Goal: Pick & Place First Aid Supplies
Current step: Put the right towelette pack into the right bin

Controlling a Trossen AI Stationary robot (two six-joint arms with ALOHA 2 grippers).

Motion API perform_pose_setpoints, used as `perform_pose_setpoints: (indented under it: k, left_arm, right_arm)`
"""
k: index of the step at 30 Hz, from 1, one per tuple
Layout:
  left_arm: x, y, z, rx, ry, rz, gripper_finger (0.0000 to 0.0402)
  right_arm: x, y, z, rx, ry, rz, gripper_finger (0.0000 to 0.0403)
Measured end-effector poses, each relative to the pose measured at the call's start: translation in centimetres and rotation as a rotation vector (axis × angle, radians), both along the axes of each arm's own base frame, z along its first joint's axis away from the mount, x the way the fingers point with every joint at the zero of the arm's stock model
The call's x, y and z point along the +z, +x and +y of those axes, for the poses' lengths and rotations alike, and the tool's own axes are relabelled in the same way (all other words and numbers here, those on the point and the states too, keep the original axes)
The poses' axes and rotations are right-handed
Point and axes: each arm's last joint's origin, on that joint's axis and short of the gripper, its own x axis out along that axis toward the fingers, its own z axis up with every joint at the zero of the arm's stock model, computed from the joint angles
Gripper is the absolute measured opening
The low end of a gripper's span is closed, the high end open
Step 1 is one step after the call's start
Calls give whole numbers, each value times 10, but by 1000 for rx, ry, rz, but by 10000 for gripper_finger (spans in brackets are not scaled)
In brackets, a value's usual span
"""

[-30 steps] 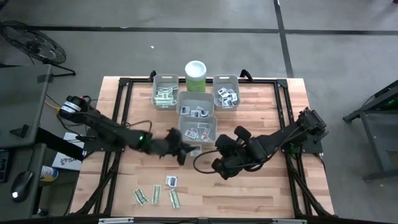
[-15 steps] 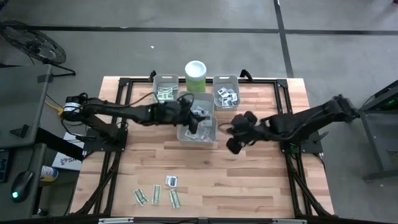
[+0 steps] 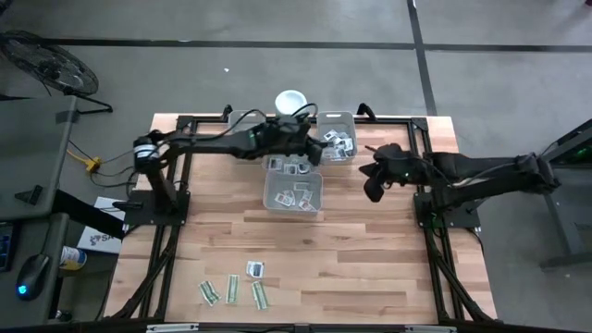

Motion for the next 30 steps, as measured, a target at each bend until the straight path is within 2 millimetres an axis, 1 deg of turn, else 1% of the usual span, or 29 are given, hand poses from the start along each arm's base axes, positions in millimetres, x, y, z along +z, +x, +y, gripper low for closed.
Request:
perform_pose_setpoints:
  k: [4,7,8,10,15,16,17,19,21,24,30]
  left_arm:
    - [-1,23,18,24,-14,9,0]
    - [-7,39,29,46,-50,36,0]
    - [-11,44,33,53,-63,60,0]
    - [-13,54,41,73,-85,58,0]
    - [-24,72,60,121,-147,115,0]
    - [-24,74,64,132,-157,112,0]
    - [-28,75,66,142,-177,143,0]
    - [-33,80,72,154,-189,144,0]
    - [-39,79,77,170,-220,181,0]
    - [-43,79,81,191,-232,191,0]
    - [-44,77,84,231,-230,197,2]
  right_arm:
    - [-3,-11,-8,6,7,-8,0]
    - [-4,-17,-12,10,2,-3,0]
    - [-4,-18,-13,10,-1,2,0]
    - [-3,-20,-15,13,-10,2,0]
    - [-3,-21,-17,23,-18,12,0]
    - [-3,-21,-18,23,-20,12,0]
    - [-3,-21,-18,22,-21,15,0]
    - [-3,-21,-18,22,-21,18,0]
    - [-4,-22,-18,25,-22,31,0]
    - [-4,-22,-18,25,-22,30,0]
    - [-4,-22,-18,26,-24,31,0]
